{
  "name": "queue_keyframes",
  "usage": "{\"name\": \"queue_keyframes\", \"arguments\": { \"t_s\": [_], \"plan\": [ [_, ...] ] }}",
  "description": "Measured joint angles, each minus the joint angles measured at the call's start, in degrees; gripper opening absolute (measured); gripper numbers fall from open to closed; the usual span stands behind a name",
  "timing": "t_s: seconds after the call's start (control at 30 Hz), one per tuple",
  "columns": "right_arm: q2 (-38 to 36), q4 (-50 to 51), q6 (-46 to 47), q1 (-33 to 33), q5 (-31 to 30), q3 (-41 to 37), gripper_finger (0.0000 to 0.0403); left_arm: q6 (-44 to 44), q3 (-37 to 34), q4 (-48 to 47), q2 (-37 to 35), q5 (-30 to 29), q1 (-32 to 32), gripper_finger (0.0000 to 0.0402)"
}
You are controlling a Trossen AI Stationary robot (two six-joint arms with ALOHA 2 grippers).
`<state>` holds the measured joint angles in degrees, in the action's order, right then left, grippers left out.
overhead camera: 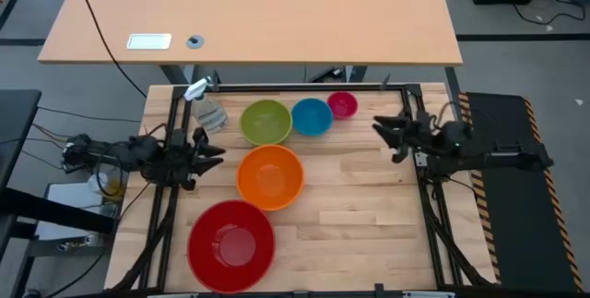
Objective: Nest bowls inside each other
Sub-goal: Stack the orange bowl on top of the red bowl
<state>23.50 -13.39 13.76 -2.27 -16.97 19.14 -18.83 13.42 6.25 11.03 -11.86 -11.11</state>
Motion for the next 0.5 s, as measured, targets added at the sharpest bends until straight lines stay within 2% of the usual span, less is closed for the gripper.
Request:
{"name": "queue_keyframes", "arguments": {
  "t_s": [0.13,0.33,0.4,0.5],
  "plan": [
    [13.66,0.25,1.07,0.03,7.11,6.63,0.0148,0.97,7.77,-8.46,7.47,-0.16,-0.24,0.0144],
    [32.06,4.28,-2.57,2.19,11.66,16.39,0.0148,3.83,11.57,-9.56,18.71,-0.34,-4.28,0.0144],
    [37.39,7.54,-4.36,3.05,11.97,20.32,0.0148,3.83,12.36,-9.66,21.65,-1.88,-6.10,0.0144],
    [44.22,13.03,-5.29,3.76,11.41,26.53,0.0148,2.68,13.31,-9.05,25.65,-7.28,-8.71,0.0144]
  ]
}}
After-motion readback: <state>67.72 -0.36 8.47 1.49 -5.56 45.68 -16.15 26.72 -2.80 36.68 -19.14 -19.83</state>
